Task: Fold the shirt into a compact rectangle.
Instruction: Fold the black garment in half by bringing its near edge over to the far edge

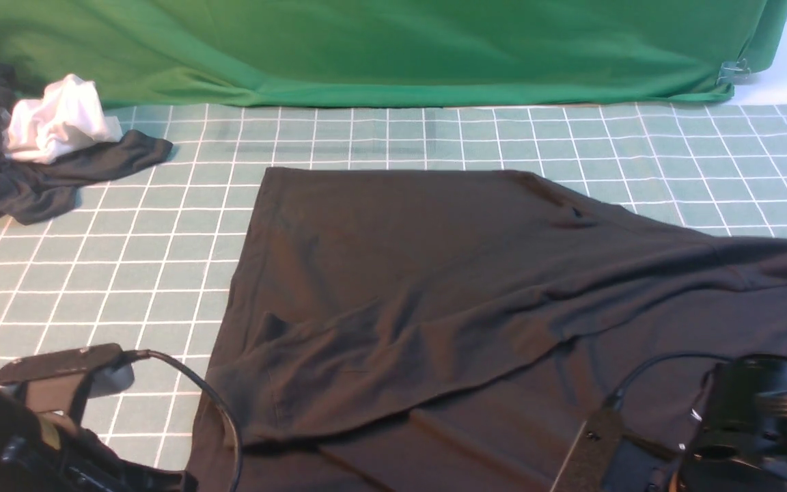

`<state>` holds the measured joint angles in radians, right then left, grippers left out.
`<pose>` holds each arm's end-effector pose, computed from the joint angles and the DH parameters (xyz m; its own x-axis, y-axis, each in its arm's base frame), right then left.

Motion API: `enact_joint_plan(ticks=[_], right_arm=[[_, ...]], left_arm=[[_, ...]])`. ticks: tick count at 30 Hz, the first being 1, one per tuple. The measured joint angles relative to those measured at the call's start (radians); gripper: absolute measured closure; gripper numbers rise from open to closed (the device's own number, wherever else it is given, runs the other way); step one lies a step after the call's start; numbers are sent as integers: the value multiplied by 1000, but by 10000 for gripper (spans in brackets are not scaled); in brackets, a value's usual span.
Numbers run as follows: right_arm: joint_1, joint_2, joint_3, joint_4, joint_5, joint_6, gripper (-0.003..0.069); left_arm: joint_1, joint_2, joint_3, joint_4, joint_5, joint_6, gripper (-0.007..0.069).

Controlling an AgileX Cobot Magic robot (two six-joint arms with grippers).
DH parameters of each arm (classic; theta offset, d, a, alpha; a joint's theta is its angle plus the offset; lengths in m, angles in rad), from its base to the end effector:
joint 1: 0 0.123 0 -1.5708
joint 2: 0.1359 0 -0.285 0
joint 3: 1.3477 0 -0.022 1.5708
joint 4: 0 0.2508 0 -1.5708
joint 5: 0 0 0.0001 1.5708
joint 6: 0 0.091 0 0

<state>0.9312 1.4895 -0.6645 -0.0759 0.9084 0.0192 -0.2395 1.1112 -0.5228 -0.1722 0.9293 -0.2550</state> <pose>0.1292 0.1645 0.1646 -0.5729 -0.8161 0.0756 -0.8196 0.5700 -0.0576 0.1457 -0.0484 0.2028 -0.9891 -0.1164 -0.0899 -0.0990 0.9789 -0.1787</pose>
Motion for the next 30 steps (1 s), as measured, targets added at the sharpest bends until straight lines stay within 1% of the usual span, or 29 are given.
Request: enact_joint_plan(ticks=[3,6,11,12,16,17,18,20,23,25,27,30], right_arm=[[-5,-44,-4,1,19,20,617],[-33,-63,-24,-3,38,29,619],[-135,-68,-117,-11,57,24,619],[-144,-68,-126,-11,57,22,619],[-238,-67,-216,-12,57,-29,619],[-242,-67,-220,-12,57,-31,619],[-266,-65,-238,-14,57,-36,619],[-290,-62,-251,-14,61,-45,619],[-298,-57,-252,-14,67,-48,619],[-299,-55,-252,-13,68,-49,619],[-299,-55,-252,-13,68,-49,619],[-300,-55,-252,-13,68,-50,619]], left_arm=[[0,-45,-33,12,18,-1,611],[0,-51,-80,25,22,-4,611],[0,15,-231,41,-64,-23,611],[0,15,-237,41,-65,-24,611],[0,146,-360,57,-87,-26,611],[0,152,-364,58,-87,-26,611],[0,193,-384,62,-84,-26,611],[0,236,-397,54,-62,-6,611],[0,255,-398,29,6,34,611],[0,250,-390,-19,98,74,611],[0,243,-374,-46,126,92,611],[-8,220,-269,-164,201,148,606]])
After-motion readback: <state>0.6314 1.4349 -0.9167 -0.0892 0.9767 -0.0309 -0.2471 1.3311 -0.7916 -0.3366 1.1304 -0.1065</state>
